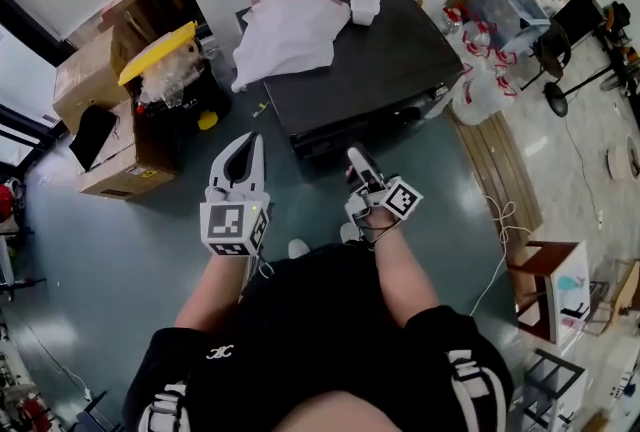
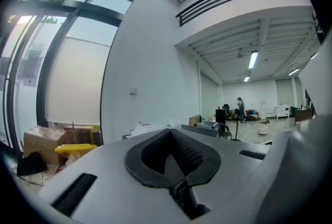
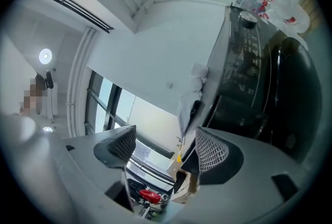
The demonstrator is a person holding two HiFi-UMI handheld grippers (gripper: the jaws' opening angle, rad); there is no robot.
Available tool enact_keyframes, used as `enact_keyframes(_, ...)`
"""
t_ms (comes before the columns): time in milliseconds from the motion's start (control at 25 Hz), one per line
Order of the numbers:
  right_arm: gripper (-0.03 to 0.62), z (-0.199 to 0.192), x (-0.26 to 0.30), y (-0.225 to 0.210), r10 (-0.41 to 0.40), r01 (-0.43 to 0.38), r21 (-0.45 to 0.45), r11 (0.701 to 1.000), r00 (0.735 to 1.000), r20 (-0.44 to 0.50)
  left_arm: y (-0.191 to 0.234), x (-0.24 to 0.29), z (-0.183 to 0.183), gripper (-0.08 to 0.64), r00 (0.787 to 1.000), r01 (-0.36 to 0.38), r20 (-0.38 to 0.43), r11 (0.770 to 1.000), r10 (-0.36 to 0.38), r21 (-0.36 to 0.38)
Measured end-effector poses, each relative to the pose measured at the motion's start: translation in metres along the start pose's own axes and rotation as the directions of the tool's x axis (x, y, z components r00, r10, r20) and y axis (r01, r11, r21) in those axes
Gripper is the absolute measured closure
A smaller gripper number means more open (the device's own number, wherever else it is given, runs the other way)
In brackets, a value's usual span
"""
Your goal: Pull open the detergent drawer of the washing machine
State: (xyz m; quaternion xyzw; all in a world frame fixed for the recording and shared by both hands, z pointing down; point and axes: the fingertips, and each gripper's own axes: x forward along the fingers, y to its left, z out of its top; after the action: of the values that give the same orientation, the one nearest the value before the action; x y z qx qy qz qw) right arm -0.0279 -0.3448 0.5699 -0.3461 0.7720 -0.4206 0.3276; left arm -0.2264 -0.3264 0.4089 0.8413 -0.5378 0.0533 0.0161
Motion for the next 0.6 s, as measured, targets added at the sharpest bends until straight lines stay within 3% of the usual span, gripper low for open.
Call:
enact_keyframes(160,0.232,-0.023,-0.001,-0.036,-0.029,0.031,0.067,0.997,0.999,-0.028,-0.002,-0.001,-0.011,0.558,1.0,0.01,-0.024,1.0,-0.01,0.006)
enact_keyframes(320,0.233,-0.039,-0.002,-0.072,-0.071,0.074,0.077,0.994,0.996,-0.052,-0.002,0.004,-0.029,0.558,0.998,0.011,-0.056,1.0,-0.012,-0.006)
enact_keyframes(600,0.232,-0.05,0.002,-0.115,-0.105,0.108,0.143,0.984,0.994,-0.034,-0.008,0.016,-0.047,0.558,0.995,0.006,-0.095,1.0,-0.007,-0.013)
